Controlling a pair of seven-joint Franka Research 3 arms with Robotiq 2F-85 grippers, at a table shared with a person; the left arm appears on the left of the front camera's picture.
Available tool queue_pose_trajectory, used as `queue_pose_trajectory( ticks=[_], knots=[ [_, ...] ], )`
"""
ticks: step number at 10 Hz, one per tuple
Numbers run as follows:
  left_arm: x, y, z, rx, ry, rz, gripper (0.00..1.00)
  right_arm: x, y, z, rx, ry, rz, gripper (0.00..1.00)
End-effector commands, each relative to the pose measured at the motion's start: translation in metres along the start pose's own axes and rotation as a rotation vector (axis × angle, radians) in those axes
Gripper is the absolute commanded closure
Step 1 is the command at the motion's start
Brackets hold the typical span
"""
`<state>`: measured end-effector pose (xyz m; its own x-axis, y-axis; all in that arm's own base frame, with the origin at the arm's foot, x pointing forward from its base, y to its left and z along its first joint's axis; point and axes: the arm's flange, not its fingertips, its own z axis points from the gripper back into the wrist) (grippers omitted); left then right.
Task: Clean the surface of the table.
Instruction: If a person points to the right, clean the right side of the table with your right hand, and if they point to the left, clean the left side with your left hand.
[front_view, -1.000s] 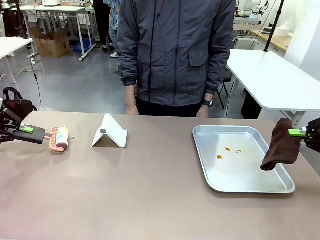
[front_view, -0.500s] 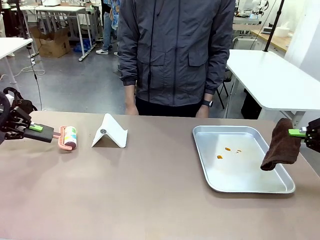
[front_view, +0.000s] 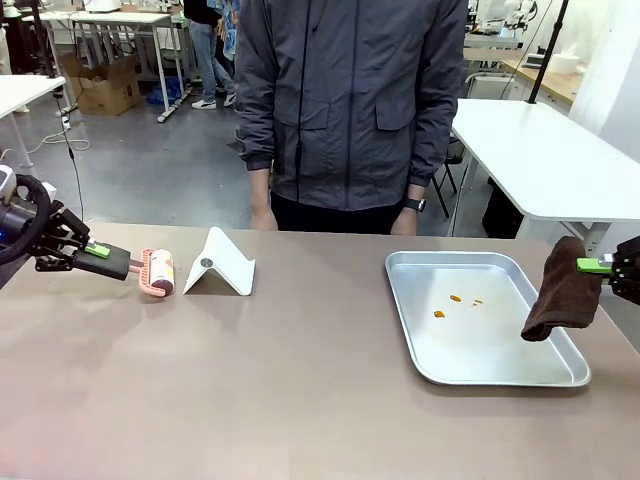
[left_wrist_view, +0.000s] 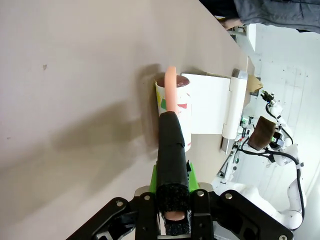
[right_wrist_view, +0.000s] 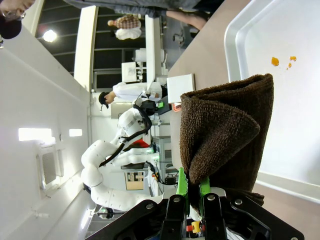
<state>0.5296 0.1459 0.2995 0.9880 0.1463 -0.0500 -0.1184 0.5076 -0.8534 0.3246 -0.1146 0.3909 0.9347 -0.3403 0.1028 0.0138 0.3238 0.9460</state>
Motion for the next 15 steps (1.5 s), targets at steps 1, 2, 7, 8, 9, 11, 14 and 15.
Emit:
queue_pose_trajectory(
  ticks=[1,2,7,8,9,11,14,15],
  knots=[
    [0.000,-0.001,0.000,-0.023,-0.037,0.003,0.78,0.000,0.007,0.002,0.014,-0.004,-0.016,1.00],
    [-0.005,-0.007,0.013,-0.088,-0.094,-0.027,0.78,0.000,0.007,0.002,0.014,-0.004,-0.016,1.00],
    [-0.080,-0.025,0.139,-0.446,-0.211,-0.184,0.78,0.000,0.007,0.002,0.014,-0.004,-0.016,1.00],
    [-0.099,-0.016,0.157,-0.481,-0.176,-0.192,0.78,0.000,0.007,0.002,0.014,-0.004,-0.016,1.00],
    [-0.119,-0.004,0.171,-0.504,-0.160,-0.188,0.78,0.000,0.007,0.002,0.014,-0.004,-0.016,1.00],
    [-0.159,0.030,0.181,-0.521,-0.106,-0.170,0.78,0.000,0.007,0.002,0.014,-0.004,-0.016,1.00],
    [-0.186,0.068,0.169,-0.565,-0.013,-0.139,0.78,0.000,0.007,0.002,0.014,-0.004,-0.016,1.00],
    [-0.190,0.073,0.162,-0.546,-0.021,-0.135,0.78,0.000,0.007,0.002,0.014,-0.004,-0.016,1.00]
  ],
)
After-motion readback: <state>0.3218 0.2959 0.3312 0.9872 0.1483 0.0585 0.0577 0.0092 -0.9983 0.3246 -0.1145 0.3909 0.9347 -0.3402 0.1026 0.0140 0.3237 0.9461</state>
